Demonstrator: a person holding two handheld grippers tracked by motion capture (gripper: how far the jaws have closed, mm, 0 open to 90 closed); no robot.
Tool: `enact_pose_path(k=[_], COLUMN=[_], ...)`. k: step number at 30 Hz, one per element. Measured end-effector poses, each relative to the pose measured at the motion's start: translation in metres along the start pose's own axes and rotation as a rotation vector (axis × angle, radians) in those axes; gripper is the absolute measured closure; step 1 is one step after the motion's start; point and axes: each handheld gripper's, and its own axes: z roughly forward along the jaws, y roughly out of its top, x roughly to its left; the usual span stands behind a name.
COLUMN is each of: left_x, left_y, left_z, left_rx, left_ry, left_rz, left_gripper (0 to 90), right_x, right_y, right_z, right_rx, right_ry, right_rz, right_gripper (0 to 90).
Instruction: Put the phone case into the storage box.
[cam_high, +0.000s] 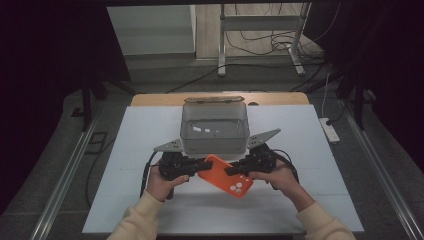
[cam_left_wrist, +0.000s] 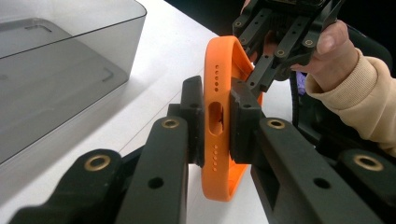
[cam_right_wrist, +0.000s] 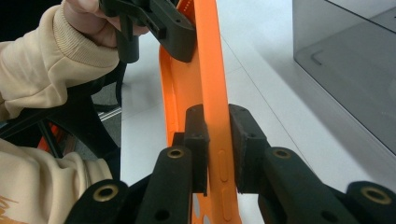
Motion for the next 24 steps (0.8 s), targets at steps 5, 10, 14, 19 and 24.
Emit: enact_pose_path(k=[5, 10, 14, 19, 24], left_x=[-0.0003, -0.0025, -0.0014, -0.0017, -0.0033], left_y=[-0.0004, -0.0003, -0.0001, 0.0, -0.0015], left_z=[-0.0002, 0.0005, -0.0005, -0.0016, -0.0027], left_rx=[-0.013, -0.029, -0.049, -0.054, -0.04], left_ry=[0.015, 0.047, 0.06, 0.078, 0.121], left_rz=[0.013, 0.042, 0.035, 0.037, 0.048], left_gripper=[77.3, 64.8, 47.7, 36.1, 29.5], right_x=[0.0015, 0.0054, 0.0075, 0.0075, 0.0086], right_y=[0.0008, 0.0024, 0.0032, 0.0031, 0.0029], right_z=[-0.0004, 0.0004, 0.0004, -0.0002, -0.0005], right_rx=[0.003, 0.002, 0.006, 0.012, 0.022], right_ry=[0.0, -0.004, -0.004, -0.022, -0.044], right_rz=[-0.005, -0.018, -0.025, -0.028, -0.031], right_gripper=[79.3, 79.7, 79.7, 79.7, 79.7])
